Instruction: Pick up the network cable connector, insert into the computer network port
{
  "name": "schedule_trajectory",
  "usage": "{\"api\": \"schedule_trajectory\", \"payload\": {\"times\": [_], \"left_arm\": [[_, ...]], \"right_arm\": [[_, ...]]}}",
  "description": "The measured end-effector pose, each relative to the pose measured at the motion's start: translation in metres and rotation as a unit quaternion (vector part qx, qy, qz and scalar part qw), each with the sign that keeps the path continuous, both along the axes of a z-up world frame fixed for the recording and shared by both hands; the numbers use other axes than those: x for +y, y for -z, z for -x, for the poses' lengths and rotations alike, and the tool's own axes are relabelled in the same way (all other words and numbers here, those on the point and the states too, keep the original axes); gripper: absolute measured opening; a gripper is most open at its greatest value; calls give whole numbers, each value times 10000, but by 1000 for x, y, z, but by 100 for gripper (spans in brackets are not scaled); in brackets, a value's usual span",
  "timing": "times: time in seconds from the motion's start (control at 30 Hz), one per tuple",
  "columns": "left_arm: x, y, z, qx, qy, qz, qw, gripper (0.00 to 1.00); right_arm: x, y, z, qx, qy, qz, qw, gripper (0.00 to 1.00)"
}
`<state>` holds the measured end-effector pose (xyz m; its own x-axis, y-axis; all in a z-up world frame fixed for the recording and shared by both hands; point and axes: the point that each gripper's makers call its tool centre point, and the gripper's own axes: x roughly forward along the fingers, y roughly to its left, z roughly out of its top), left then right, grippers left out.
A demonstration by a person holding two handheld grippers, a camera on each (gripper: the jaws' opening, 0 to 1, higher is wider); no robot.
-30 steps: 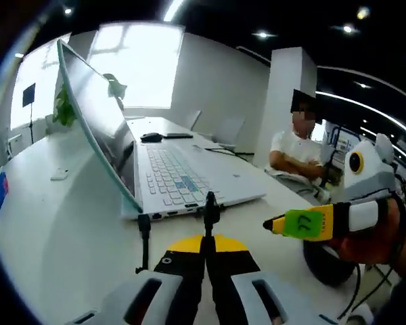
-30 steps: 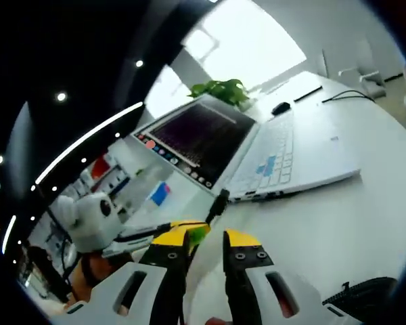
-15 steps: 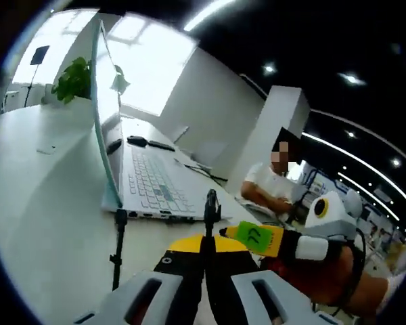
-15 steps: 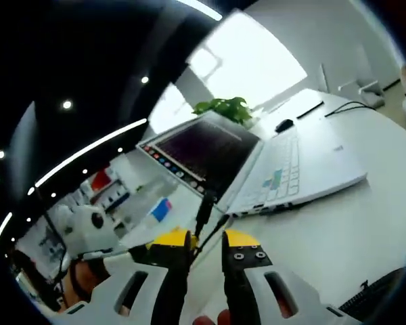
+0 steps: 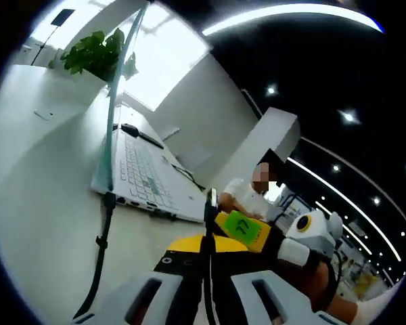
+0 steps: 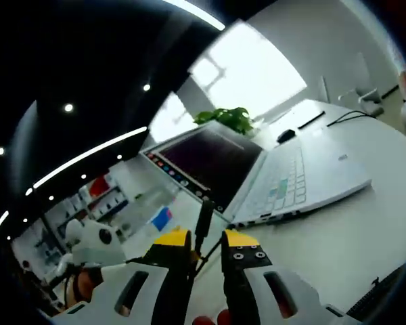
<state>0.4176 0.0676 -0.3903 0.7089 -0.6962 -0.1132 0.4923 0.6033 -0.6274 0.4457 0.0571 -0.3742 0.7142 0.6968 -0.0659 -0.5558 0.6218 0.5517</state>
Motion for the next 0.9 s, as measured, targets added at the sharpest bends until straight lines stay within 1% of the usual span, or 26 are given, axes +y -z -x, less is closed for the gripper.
{"api": "schedule_trajectory", "payload": {"times": [0.03, 0.07, 0.17, 0.33, 0.4, 0.53, 0.6, 0.7, 0.73, 0.8, 0.83, 0.87, 0.9], "left_arm": [[0, -2, 0, 18, -9, 137, 9999, 5], [0, -3, 1, 29, 4, 175, 9998, 5], [-1, -4, 0, 6, 8, 158, 9999, 5], [-1, -6, -2, 7, -10, 243, 9997, 4], [1, -6, -8, 17, -5, 302, 9995, 4], [3, -6, -14, 51, -6, 424, 9991, 4], [3, -6, -15, 43, -16, 420, 9991, 5], [3, -5, -16, 23, -34, 371, 9993, 5], [4, -4, -17, 17, -39, 330, 9994, 5], [5, -1, -16, -102, 14, 80, 9999, 5], [6, 3, -16, -163, 27, -138, 9998, 6], [8, 4, -18, -303, -18, -412, 9987, 6], [9, 6, -17, -398, -22, -665, 9970, 6]], "right_arm": [[0, 0, 0, -25, 27, 2, 10000, 18], [1, 0, 0, -45, 49, 19, 10000, 18], [1, -2, 2, -128, 124, -17, 9998, 16], [3, -7, 1, -229, 263, -50, 9994, 12], [4, -9, 2, -256, 313, -85, 9991, 9], [6, -10, 3, -308, 450, -21, 9985, 9], [6, -10, 4, -341, 541, 52, 9979, 9], [7, -10, 5, -314, 629, 130, 9974, 8], [6, -8, 5, -296, 634, 276, 9972, 8], [7, -6, 4, -186, 617, 365, 9973, 8], [7, -3, 4, -132, 581, 494, 9970, 7], [9, -2, 5, -113, 581, 542, 9968, 7], [9, 1, 6, -93, 581, 671, 9960, 7]]}}
